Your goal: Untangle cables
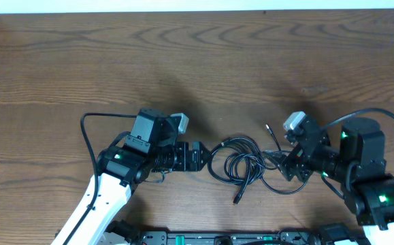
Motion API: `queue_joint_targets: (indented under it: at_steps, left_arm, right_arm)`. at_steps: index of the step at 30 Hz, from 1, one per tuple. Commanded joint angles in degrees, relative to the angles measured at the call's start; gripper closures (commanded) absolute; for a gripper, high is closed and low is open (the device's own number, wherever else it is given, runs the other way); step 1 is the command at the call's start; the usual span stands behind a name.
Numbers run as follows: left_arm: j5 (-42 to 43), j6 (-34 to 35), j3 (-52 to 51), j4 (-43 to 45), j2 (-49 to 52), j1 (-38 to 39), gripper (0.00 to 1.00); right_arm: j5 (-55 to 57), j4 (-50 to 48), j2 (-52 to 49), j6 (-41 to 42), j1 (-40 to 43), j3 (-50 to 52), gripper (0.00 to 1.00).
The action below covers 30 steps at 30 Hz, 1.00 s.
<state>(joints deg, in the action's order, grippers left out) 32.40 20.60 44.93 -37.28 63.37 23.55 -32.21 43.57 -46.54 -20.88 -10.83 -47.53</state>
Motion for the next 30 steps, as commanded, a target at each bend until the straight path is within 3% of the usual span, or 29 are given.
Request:
queue_joint_targets:
  at_steps: [1, 3, 8, 16, 27, 30]
  left_arm:
    - [-3.10, -10.99, 0.76, -2.16, 1.66, -0.11, 0.07]
    - [-3.08, -12.57, 0.76, -3.58, 3.10, 0.17, 0.07]
    - [-3.10, -11.82, 0.76, -4.96, 8.11, 3.04, 0.07]
    - [-9.14, 5.97, 0.76, -4.44, 15.30, 6.08, 0.06]
    - [-11.82, 14.88, 0.76, -2.69, 18.14, 11.78, 0.06]
    - [-16.61, 21.77, 0.76, -2.40, 19.21, 13.97, 0.06]
  right_arm:
    - [0.57, 0.11, -1.42, 0.72, -0.09, -0.46, 0.09]
    - [0.59, 0.48, -2.29, 0.72, -0.09, -0.46, 0.01]
    - [0.72, 1.25, -4.92, 0.74, -0.09, -0.46, 0.01]
    - [4.07, 0.85, -7.06, 3.56, -0.09, -0.46, 0.01]
    - [2.71, 0.85, -7.06, 3.74, -0.09, -0.46, 0.01]
    - [-0.87, 0.85, -7.04, 3.74, -0.09, -0.46, 0.01]
